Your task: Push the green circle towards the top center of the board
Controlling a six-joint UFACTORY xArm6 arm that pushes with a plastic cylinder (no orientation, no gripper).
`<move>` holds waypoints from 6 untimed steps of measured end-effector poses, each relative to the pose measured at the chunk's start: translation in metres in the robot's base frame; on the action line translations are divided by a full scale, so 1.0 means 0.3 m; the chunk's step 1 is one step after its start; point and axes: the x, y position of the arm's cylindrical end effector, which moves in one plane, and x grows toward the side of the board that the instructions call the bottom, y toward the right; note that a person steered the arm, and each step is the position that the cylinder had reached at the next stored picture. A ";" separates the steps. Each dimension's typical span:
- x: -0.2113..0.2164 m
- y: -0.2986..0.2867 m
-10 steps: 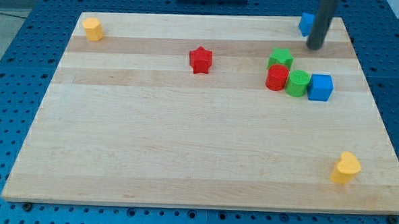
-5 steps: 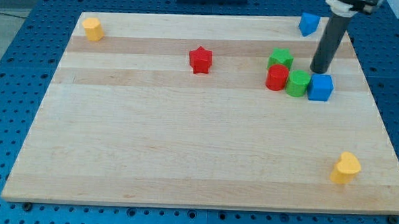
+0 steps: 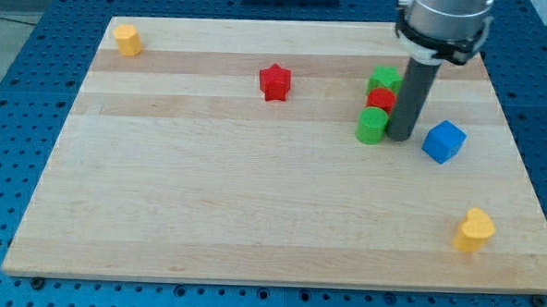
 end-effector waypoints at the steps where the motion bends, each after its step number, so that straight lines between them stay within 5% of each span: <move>1: 0.013 -0.077; 3: 0.077 -0.178; 6: -0.205 -0.220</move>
